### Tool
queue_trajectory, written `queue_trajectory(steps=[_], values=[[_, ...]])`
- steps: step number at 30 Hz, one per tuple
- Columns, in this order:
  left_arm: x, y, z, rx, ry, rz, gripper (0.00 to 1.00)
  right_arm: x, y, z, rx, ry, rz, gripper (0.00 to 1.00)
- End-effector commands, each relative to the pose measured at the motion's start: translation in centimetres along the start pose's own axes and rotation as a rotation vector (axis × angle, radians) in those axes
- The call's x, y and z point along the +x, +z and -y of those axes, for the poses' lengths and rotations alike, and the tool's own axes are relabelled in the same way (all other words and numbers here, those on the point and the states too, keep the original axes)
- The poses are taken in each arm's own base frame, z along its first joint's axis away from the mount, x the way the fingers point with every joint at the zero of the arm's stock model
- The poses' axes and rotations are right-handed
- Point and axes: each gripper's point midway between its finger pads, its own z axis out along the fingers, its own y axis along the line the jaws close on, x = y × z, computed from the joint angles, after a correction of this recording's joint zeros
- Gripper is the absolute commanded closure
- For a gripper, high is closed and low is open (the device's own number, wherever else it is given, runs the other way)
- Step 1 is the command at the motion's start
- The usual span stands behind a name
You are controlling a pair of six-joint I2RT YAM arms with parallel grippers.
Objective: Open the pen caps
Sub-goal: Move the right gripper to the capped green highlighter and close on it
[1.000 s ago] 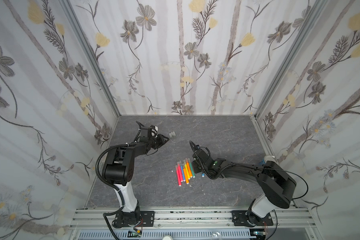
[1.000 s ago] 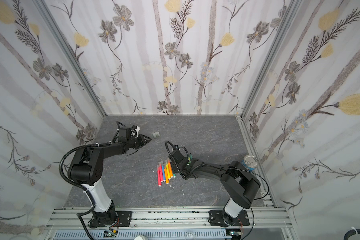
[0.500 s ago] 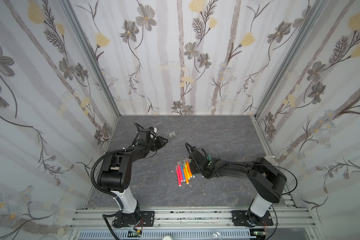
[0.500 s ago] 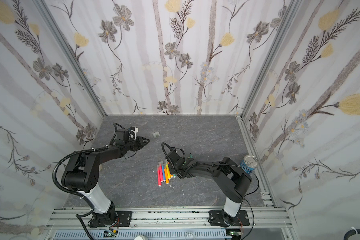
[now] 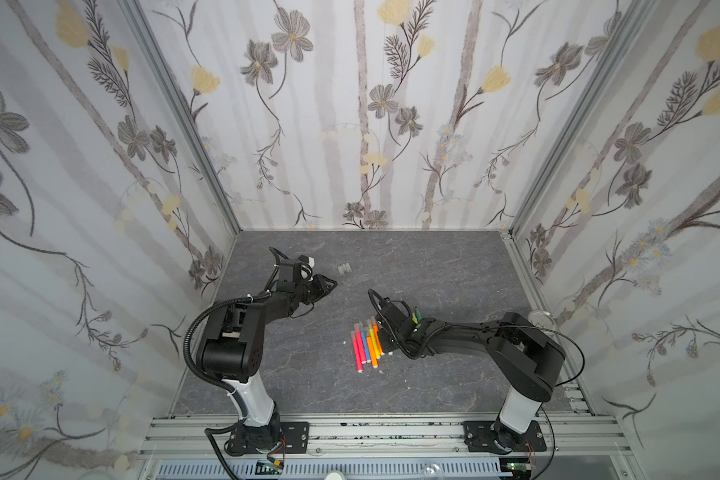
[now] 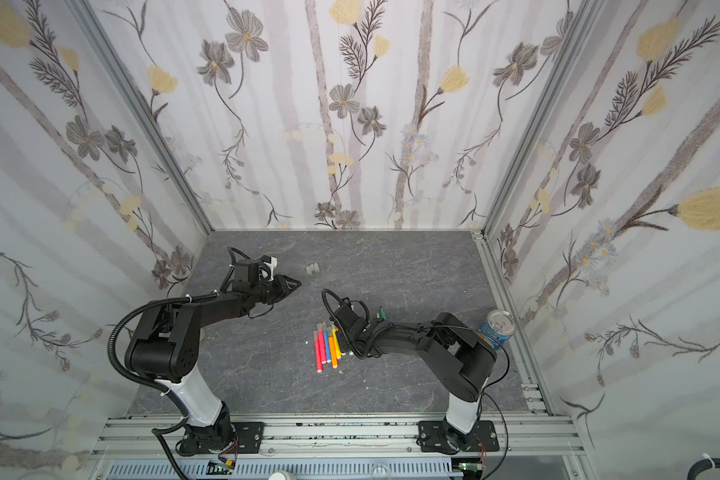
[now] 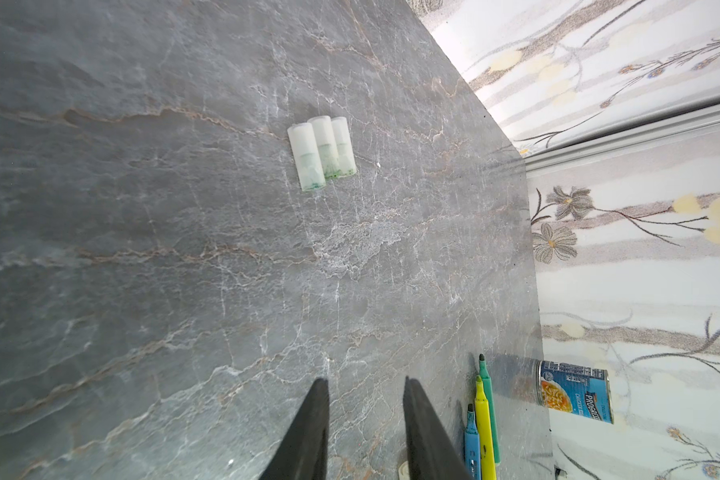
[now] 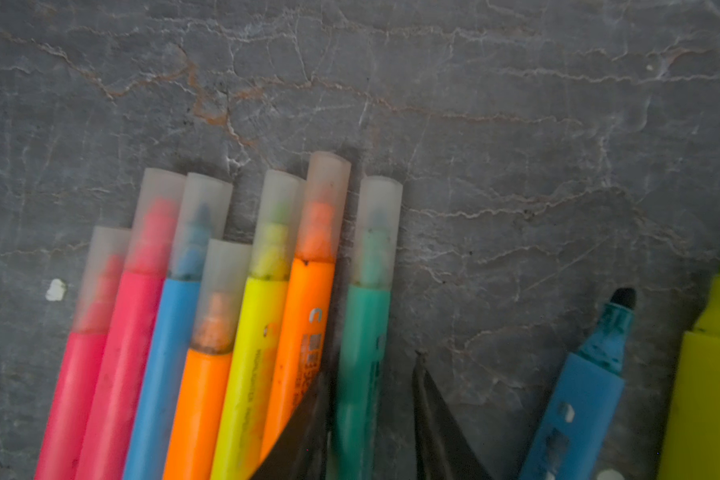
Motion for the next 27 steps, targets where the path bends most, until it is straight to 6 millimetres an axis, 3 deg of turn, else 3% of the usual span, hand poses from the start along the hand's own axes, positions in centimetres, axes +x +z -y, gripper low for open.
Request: queue_trajectory(steps=[1, 10, 15, 20, 27], values=[[-0.5, -0.2, 0.8, 0.027, 0.018, 0.015, 0.7, 1.0, 0.3, 0.3, 0.008, 0.011, -0.022, 0.7], [-0.4, -0.7, 2.2, 0.036, 0.047, 0.002, 0.7, 1.6, -0.2, 0.6, 0.013, -0.002, -0.03, 0.92], [0.1, -0.9, 3.3, 0.042, 0.07, -0.011, 0.7, -0.7, -1.9, 0.6, 0.008, -0.008, 0.033, 0.99], [0.7, -1.0, 4.9, 0.061, 0.093, -0.027, 0.69, -3.6, -4.6, 0.7, -0.027, 0.019, 0.121, 1.0], [4.0, 0.1, 9.9, 0.147, 0.134, -0.106, 0.69, -6.1, -8.7, 1.5, -0.139, 0.077, 0.26, 1.0]])
